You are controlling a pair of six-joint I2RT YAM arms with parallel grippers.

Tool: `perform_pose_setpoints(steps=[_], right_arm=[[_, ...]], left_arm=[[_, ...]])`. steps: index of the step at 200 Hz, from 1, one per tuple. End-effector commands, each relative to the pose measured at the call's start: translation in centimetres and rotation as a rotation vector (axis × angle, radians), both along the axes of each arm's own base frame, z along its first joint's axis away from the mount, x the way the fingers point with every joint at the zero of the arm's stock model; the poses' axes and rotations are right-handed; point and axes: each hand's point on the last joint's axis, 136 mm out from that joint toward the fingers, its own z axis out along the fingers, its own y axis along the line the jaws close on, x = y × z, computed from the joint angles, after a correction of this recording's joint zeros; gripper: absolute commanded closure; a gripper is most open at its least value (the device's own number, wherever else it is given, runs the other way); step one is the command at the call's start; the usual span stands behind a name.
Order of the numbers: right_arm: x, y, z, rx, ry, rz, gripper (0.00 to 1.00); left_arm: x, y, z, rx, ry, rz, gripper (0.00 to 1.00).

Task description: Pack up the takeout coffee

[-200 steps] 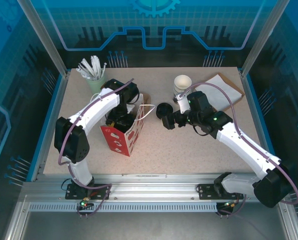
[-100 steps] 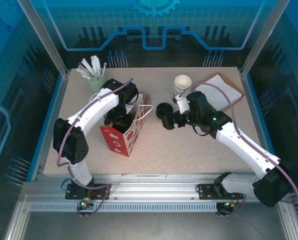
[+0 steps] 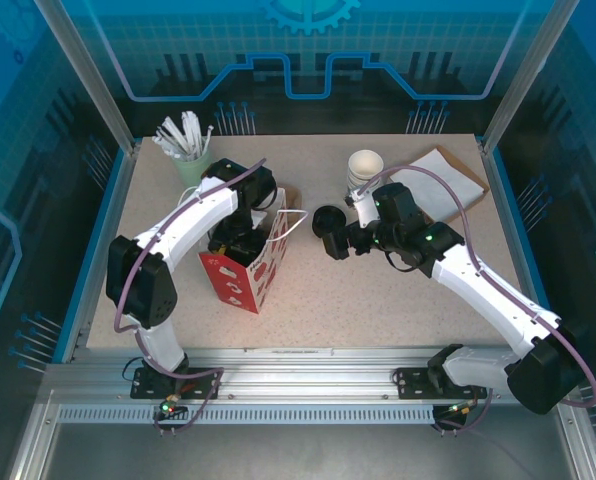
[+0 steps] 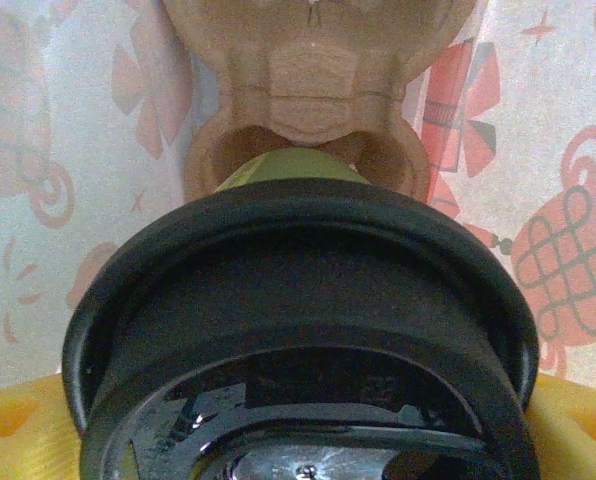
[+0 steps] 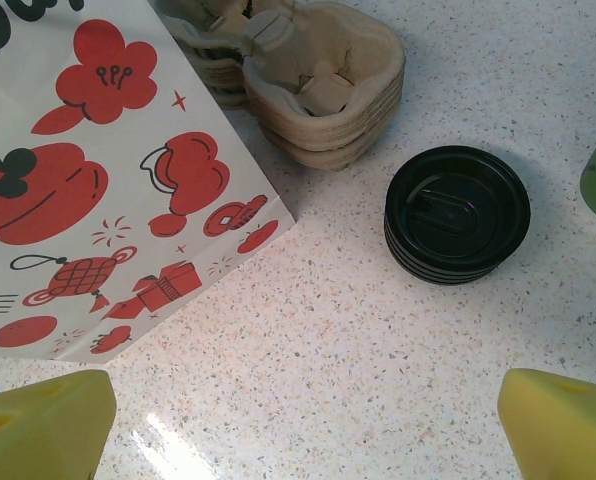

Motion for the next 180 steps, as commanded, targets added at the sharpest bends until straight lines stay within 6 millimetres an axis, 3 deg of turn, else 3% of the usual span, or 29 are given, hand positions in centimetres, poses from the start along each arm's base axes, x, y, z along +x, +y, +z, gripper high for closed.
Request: perform_pose_setpoints(steps=[1, 180], right_arm=[[-0.1, 0.6, -0.1, -0.008, -0.010, 0.021, 0.00], [-0.2, 0.6, -0.1, -0.014, -0.011, 0.023, 0.00]], left_arm=[[-0.7, 0.8, -0.3, 0.024, 0.038, -0.013, 0.55], [0.3, 0.7, -2.8, 0.044, 0.030, -0.015, 0.56]])
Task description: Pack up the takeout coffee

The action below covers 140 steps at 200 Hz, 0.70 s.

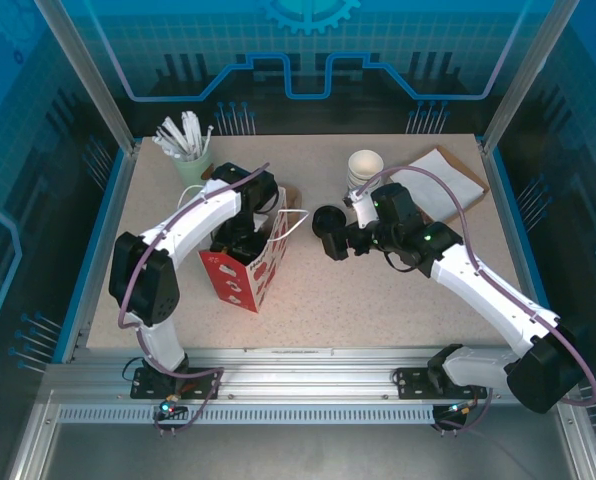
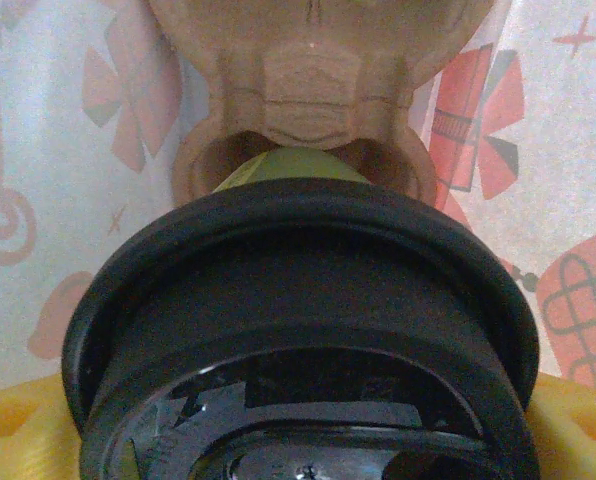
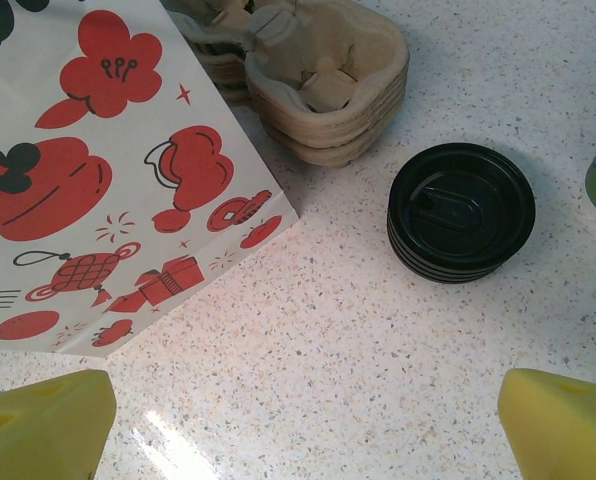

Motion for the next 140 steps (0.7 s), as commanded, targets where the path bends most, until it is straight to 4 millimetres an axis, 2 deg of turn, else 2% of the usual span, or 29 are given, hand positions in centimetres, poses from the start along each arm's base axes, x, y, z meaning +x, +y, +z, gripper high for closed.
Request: perform_pose_setpoints(steps=[1, 99, 140], right_arm=[[-0.1, 0.4, 0.1, -0.009, -0.014, 0.020, 0.00], [-0.1, 0.7, -0.1, -0.008, -0.006, 0.026, 0.00], [-0.1, 0.8, 0.0, -0.005, -0.005, 0.027, 0.00]], left_arm=[[0.0, 0.7, -1.1, 0.031, 0.020, -0.011, 0.56], [-0.8, 1.3, -3.5, 0.057, 0.051, -0.023, 0.54], [-0.5, 1.1, -3.8, 0.047, 0.038, -0.020, 0.54]])
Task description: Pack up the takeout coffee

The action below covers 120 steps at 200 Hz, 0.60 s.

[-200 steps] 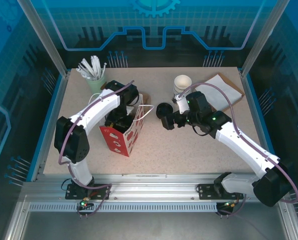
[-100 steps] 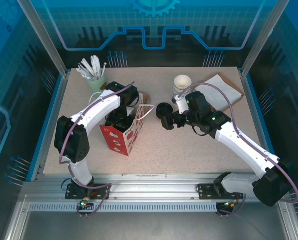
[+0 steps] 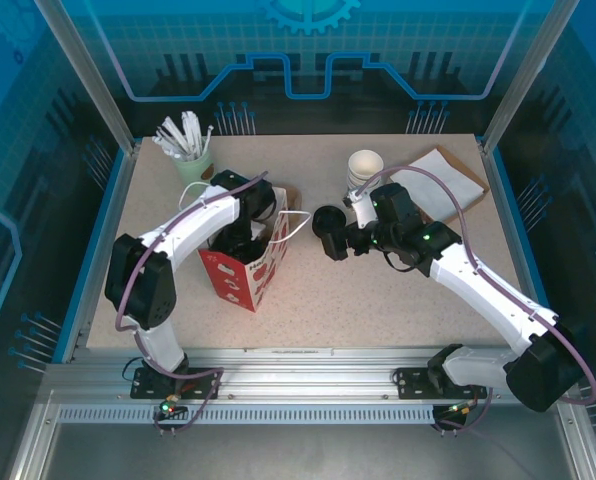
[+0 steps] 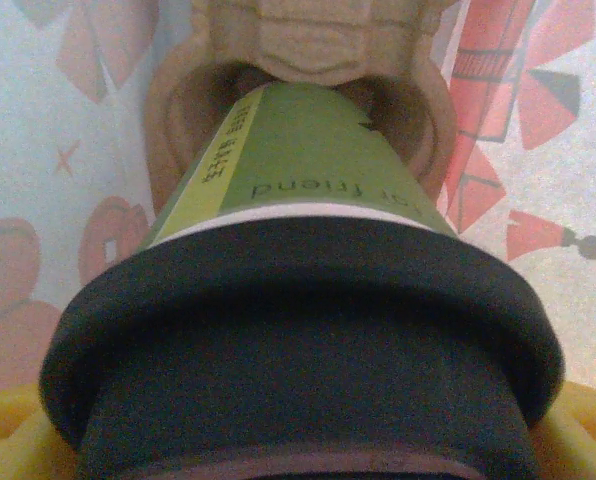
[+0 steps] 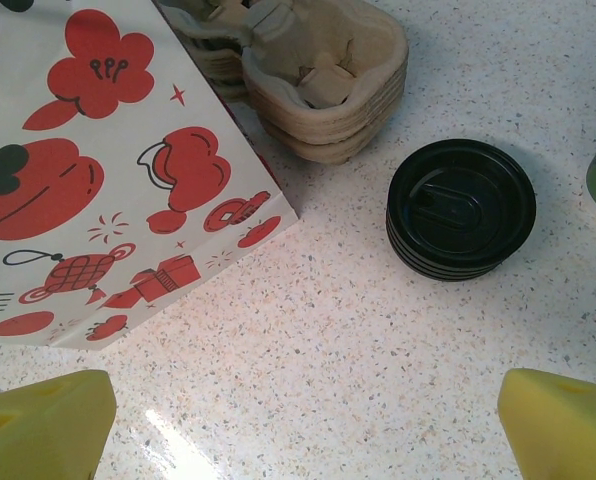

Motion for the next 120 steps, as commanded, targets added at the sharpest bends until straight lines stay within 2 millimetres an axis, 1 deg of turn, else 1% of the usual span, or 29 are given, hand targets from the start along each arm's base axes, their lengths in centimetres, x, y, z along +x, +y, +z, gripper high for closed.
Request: perform_pose_setpoints(steps=[1, 59, 120], right_arm=[[-0.1, 0.7, 0.3, -0.001, -0.012, 0.027, 0.00], [-0.1, 1.0, 0.1, -0.006, -0.006, 0.033, 0.00], [-0.1, 0.8, -0.1, -0.015, -0.007, 0.030, 0.00]], left_arm=[[1.2, 0.4, -2.4, 0.029, -0.006, -0.016, 0.54], [2.0, -0.2, -1.2, 0.004, -0.044, -0.017, 0.54], [2.6, -0.5, -2.2, 0.013, -0.024, -0.012, 0.54]])
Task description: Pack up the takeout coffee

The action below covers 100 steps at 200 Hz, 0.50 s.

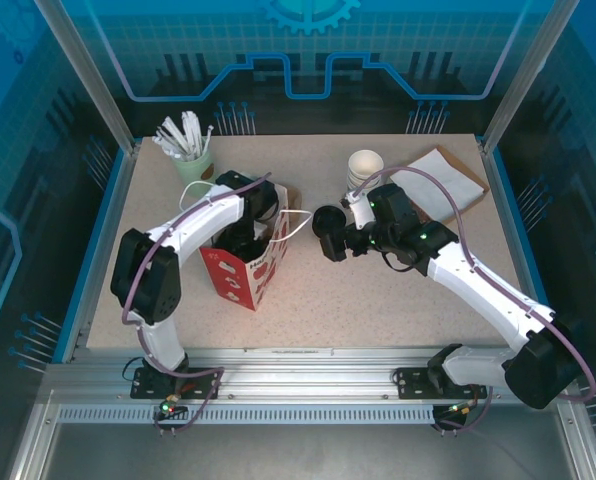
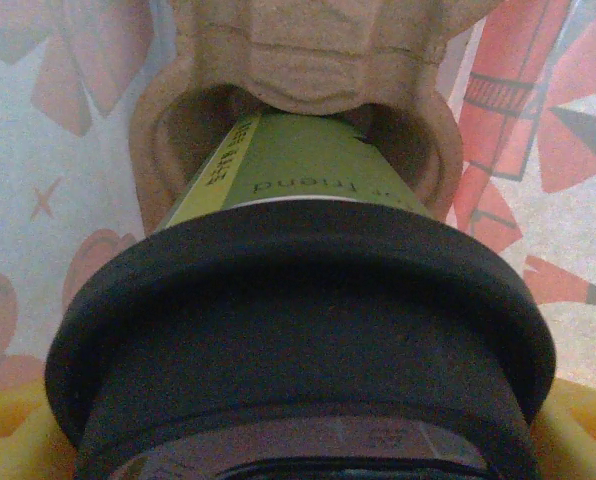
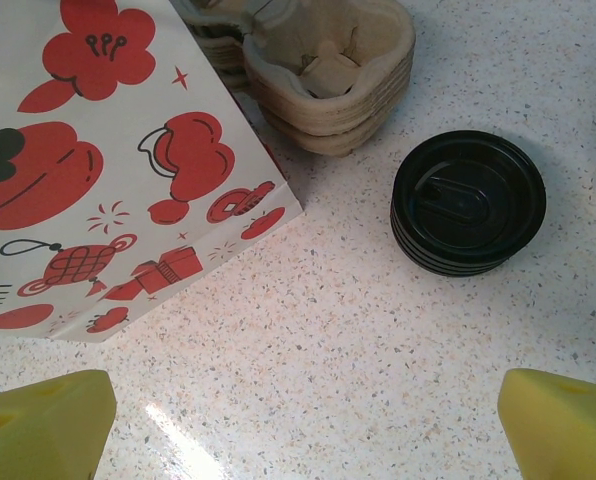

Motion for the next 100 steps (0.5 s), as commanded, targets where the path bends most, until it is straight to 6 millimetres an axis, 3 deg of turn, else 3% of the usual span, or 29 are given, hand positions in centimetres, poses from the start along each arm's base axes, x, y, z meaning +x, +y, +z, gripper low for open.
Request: perform_pose_setpoints(steps=[1, 51, 100], right_arm=[[-0.1, 0.5, 0.4, -0.005, -0.019, 0.022, 0.00], [-0.1, 0.6, 0.3, -0.007, -0.014, 0.023, 0.00], [-0.1, 0.6, 0.5, -0.008, -0.018, 0.024, 0.00]], left_arm=[[1.9, -0.3, -1.4, 0.004, -0.032, -0.011, 0.54], [2.2, -0.8, -3.1, 0.005, -0.001, -0.013, 0.53], [2.4, -0.8, -1.7, -0.017, -0.048, -0.012, 0.46]])
